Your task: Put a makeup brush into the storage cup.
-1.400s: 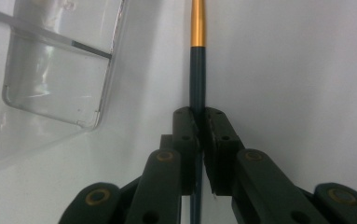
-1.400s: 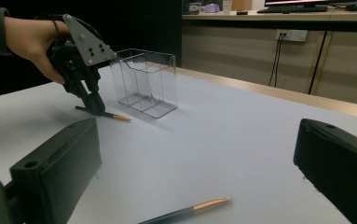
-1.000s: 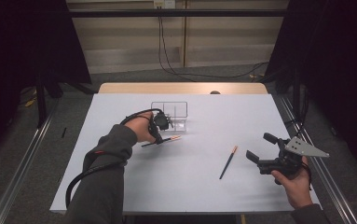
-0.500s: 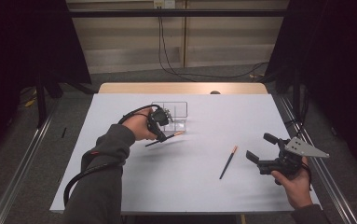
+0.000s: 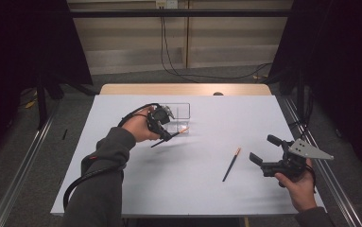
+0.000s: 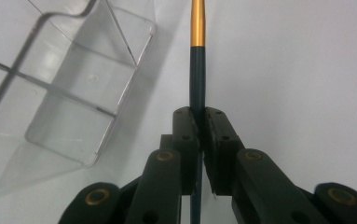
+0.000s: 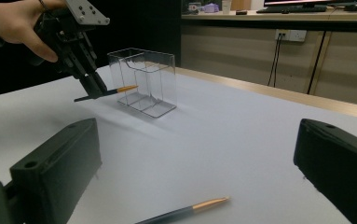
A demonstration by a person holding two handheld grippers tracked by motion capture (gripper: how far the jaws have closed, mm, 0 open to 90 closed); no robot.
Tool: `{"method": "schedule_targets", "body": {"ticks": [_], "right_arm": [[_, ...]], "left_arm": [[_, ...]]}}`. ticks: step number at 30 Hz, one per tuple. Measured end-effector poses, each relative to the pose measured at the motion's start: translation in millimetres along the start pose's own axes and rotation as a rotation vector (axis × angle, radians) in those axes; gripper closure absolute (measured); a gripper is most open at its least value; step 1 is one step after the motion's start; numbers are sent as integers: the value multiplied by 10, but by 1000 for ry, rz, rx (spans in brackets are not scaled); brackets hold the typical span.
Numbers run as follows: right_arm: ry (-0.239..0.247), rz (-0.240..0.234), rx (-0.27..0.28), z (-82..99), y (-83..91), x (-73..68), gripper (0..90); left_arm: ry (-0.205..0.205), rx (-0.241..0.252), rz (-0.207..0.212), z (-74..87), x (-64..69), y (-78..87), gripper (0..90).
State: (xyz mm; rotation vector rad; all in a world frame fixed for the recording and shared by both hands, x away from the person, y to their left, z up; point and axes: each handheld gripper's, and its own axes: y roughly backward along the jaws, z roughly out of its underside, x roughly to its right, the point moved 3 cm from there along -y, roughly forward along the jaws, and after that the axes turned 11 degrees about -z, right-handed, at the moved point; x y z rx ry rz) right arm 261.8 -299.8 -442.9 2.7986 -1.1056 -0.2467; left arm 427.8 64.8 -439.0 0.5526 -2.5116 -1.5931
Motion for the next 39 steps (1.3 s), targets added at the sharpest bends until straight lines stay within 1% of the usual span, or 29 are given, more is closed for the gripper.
{"method": "schedule_targets", "body": {"ticks": [1, 2, 4, 6, 8, 9, 10, 11, 12, 13, 14, 15, 16, 17, 18, 19, 20, 21, 22, 23, 24, 26, 27, 29, 34, 38, 39], "right_arm": [[3, 1, 0, 0, 0, 1, 5], [2, 0, 0, -1, 2, 0, 4], [2, 0, -2, -2, 2, -2, 5], [0, -4, -3, -1, 3, -2, 4], [-1, -1, -3, -1, 2, -3, 5], [-1, -4, -3, -1, 2, -4, 5], [-2, -2, -3, -1, 1, -5, 5], [-2, -2, -4, 0, 1, -6, 5], [-1, -2, -3, -1, 1, -5, 5], [-2, -3, -4, 0, 1, -5, 5], [-2, -2, -3, 0, 1, -4, 5], [1, -2, -2, 0, 1, -1, 4], [1, -2, -3, -1, 1, -1, 5], [1, -1, -3, -1, 1, -2, 5], [2, -1, -2, -2, 1, -1, 5], [-1, -3, -3, -1, 0, -2, 5], [-1, -2, -3, 0, -1, -2, 5], [-1, -2, -3, 0, -2, -2, 5], [-3, -2, 1, -1, -7, -2, 4], [-1, 0, 0, 0, -6, 0, 4], [0, 1, 0, 0, -8, 0, 4], [-3, -1, 2, -1, -10, -3, 5], [-3, -2, 2, -1, -11, -3, 5], [-4, 2, 0, 0, -7, -1, 5], [-1, 1, 1, 0, -8, 0, 5], [-3, -3, -1, 2, -11, -2, 5], [-3, -3, -1, 2, -12, -2, 5]], "left_arm": [[10, 8, 4, -3, 4, 8, 838], [4, 16, 8, -8, -1, 14, 838], [22, 29, 7, -14, 15, 21, 838], [23, 51, 13, -24, 15, 31, 838], [27, 65, 3, -30, 17, 38, 838], [28, 72, 12, -31, 20, 39, 838], [27, 80, 10, -32, 21, 40, 838], [20, 83, 8, -31, 17, 44, 838], [30, 88, 14, -28, 26, 43, 838], [24, 91, 7, -25, 24, 41, 838], [29, 98, 7, -21, 28, 35, 838], [38, 100, 17, -18, 34, 33, 838], [36, 105, 9, -18, 33, 32, 838], [72, 120, 6, -21, 52, 28, 838], [65, 122, 15, -20, 47, 33, 838], [65, 128, 10, -26, 46, 39, 838], [45, 121, 7, -25, 35, 50, 838], [63, 131, 13, -30, 44, 49, 838], [55, 135, 5, -34, 41, 54, 838], [56, 144, 1, -37, 39, 59, 838], [63, 149, 5, -38, 40, 64, 838], [72, 165, -2, -40, 44, 68, 838], [66, 168, 3, -41, 40, 71, 838], [76, 177, -5, -40, 45, 73, 838], [72, 190, -5, -47, 39, 92, 838], [82, 203, -3, -51, 35, 99, 838], [73, 202, -2, -49, 30, 103, 838]]}}
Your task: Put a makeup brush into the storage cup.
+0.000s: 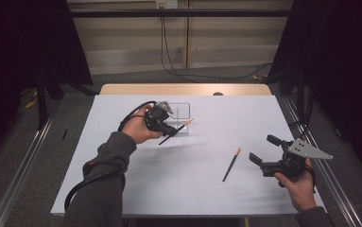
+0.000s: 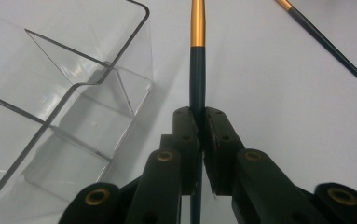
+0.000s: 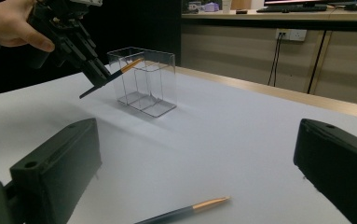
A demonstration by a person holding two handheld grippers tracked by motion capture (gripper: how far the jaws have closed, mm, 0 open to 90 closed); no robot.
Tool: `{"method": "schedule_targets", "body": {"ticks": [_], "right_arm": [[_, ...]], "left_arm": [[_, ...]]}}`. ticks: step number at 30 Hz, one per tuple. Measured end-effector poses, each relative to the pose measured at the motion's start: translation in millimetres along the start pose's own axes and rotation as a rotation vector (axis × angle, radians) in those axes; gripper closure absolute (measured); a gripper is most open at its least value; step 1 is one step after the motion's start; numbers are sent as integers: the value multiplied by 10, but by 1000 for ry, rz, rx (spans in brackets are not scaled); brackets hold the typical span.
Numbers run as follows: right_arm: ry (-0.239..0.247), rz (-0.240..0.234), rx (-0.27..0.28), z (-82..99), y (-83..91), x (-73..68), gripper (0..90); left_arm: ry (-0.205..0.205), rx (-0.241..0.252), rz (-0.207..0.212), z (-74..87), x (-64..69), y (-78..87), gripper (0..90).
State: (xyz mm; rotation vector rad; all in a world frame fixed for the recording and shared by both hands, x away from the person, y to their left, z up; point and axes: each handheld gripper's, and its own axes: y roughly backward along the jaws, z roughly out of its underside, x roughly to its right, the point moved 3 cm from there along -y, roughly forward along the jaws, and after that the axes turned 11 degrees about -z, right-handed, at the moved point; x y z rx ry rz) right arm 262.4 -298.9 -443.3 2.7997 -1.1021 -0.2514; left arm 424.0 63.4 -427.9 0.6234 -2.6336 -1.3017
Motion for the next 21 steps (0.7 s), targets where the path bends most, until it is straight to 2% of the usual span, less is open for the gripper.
{"method": "schedule_targets", "body": {"ticks": [2, 5, 8, 9, 10, 12, 13, 14, 15, 16, 17, 18, 19, 21], "right_arm": [[4, 1, -4, 3, 2, 4, 5], [4, 1, -6, 5, 3, 3, 5], [-6, 3, -1, 1, 1, -1, 5], [2, 2, -6, 4, 3, 3, 5], [3, 0, -7, 5, 3, 3, 5], [5, 0, -7, 5, 2, 4, 5], [4, 0, -7, 5, 2, 4, 5], [3, -1, -6, 5, 1, 3, 5], [4, 0, -7, 5, 1, 2, 5], [5, 0, -6, 5, 0, 3, 4], [6, -4, -4, 5, -1, 2, 5], [6, -4, -4, 4, -2, 2, 5], [6, 0, -6, 4, 0, 3, 5], [4, 0, -7, 5, 0, 3, 5]], "left_arm": [[15, 21, 1, -1, 3, -4, 838], [7, 19, 2, -3, -4, 9, 838], [31, 59, 14, -11, -3, 15, 838], [18, 54, 5, -15, -14, 30, 838], [40, 63, 12, -22, -5, 36, 838], [37, 77, 6, -27, -14, 46, 838], [59, 98, 6, -32, -9, 44, 838], [60, 99, 12, -31, -13, 51, 838], [32, 91, 7, -27, -36, 65, 838], [47, 101, 6, -30, -30, 66, 838], [27, 68, -1, -30, -43, 93, 838], [42, 100, 4, -30, -36, 76, 838], [74, 115, -3, -34, -22, 69, 838], [46, 99, 2, -27, -48, 88, 838]]}}
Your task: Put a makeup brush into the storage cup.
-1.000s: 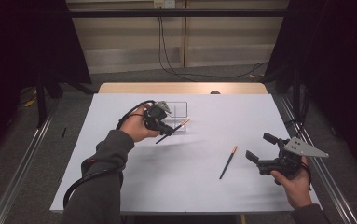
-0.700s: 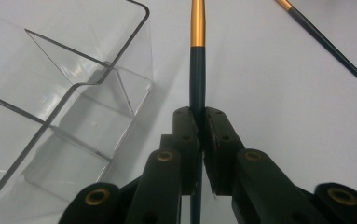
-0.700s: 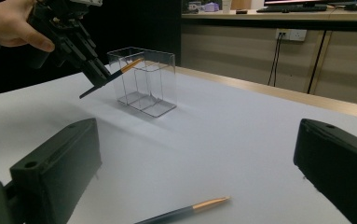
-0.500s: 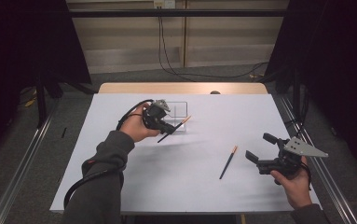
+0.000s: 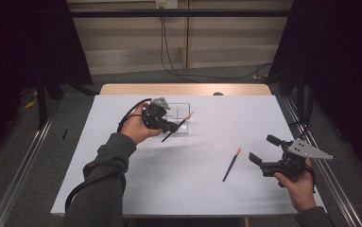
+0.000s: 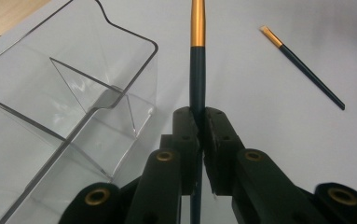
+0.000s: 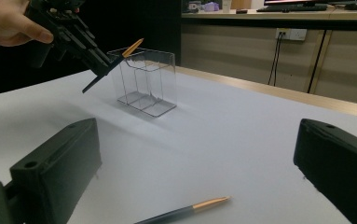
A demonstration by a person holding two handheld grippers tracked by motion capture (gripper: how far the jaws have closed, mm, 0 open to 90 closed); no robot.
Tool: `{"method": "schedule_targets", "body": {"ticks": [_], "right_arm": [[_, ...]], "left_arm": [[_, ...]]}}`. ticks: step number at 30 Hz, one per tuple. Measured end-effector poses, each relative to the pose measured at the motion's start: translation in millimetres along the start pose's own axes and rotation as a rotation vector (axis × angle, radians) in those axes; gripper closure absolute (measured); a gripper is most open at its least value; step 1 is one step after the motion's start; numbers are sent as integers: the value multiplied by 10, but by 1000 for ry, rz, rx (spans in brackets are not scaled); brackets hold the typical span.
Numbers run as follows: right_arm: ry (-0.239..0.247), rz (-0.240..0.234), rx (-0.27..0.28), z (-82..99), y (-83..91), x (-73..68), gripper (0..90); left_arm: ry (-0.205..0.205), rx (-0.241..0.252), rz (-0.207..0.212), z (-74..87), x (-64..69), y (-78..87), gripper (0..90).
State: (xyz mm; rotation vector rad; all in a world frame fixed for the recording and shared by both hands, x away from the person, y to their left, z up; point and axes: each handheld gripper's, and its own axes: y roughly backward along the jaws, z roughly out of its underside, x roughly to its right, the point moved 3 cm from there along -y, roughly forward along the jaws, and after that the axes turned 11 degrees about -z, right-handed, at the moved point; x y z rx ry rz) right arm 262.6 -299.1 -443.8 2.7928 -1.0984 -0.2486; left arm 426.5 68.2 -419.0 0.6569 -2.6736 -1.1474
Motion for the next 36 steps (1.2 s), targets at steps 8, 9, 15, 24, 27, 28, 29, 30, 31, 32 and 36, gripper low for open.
{"method": "schedule_targets", "body": {"ticks": [8, 9, 15, 24, 27, 28, 29, 30, 31, 32, 36], "right_arm": [[-4, -2, 7, -3, -4, -4, 5], [-3, -2, 5, -2, -3, -4, 5], [-3, -3, 5, -3, -6, -8, 5], [0, 0, -1, -1, -4, -5, 4], [-5, -4, 3, -4, -1, -6, 5], [-5, -1, 6, -4, -4, -6, 5], [-4, 0, 5, -4, -3, -6, 4], [-2, -1, 4, -3, -2, -4, 5], [-7, 1, 7, -5, -4, -6, 5], [-3, -1, 6, -5, -3, -5, 5], [-3, -1, 6, -5, -3, -5, 4]], "left_arm": [[57, 59, -6, -9, 10, 6, 838], [66, 67, -4, -10, 13, 7, 838], [79, 83, -12, -16, 13, 30, 838], [97, 125, -12, -24, 17, 26, 838], [101, 143, -19, -31, 20, 24, 838], [105, 149, -20, -35, 21, 30, 838], [104, 140, -22, -39, 18, 42, 838], [111, 152, -26, -41, 21, 40, 838], [110, 155, -24, -43, 18, 44, 838], [108, 156, -19, -44, 20, 44, 838], [106, 157, -34, -44, 21, 50, 838]]}}
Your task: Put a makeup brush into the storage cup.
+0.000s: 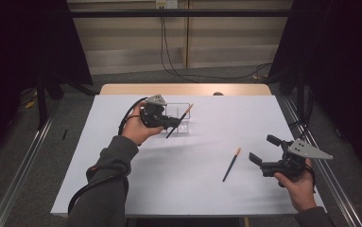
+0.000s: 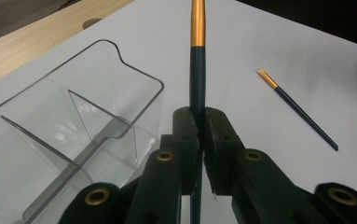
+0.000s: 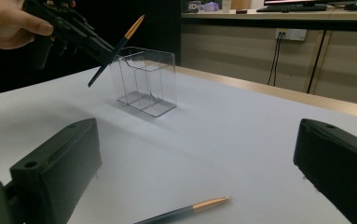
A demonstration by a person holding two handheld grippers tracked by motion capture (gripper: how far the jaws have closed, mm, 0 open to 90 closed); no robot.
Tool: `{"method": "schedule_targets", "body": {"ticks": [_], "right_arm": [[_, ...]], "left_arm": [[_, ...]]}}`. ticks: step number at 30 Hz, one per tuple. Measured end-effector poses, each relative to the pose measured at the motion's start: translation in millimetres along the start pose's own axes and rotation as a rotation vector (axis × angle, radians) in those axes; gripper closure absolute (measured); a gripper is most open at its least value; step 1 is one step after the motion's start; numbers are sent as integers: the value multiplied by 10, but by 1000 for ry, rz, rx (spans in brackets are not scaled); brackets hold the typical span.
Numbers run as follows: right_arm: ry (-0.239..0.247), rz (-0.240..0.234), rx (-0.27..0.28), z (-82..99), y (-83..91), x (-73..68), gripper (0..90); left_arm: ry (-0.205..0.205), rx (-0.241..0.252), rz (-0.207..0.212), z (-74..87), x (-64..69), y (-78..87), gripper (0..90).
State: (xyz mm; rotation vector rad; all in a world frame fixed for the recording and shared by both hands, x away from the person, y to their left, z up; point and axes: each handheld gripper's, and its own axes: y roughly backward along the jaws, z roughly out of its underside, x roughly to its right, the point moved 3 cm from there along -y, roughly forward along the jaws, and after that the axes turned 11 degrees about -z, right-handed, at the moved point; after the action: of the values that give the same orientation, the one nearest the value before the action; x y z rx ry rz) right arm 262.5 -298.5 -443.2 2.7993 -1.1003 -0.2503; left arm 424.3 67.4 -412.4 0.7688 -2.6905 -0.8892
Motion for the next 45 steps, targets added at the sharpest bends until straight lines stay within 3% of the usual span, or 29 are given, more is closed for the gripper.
{"method": "schedule_targets", "body": {"ticks": [20, 45], "right_arm": [[4, 3, -2, -2, 1, 1, 4], [0, 5, -1, -5, 11, 2, 5]], "left_arm": [[67, 81, -15, -26, -4, 54, 838], [116, 201, -62, -102, -19, 116, 838]]}}
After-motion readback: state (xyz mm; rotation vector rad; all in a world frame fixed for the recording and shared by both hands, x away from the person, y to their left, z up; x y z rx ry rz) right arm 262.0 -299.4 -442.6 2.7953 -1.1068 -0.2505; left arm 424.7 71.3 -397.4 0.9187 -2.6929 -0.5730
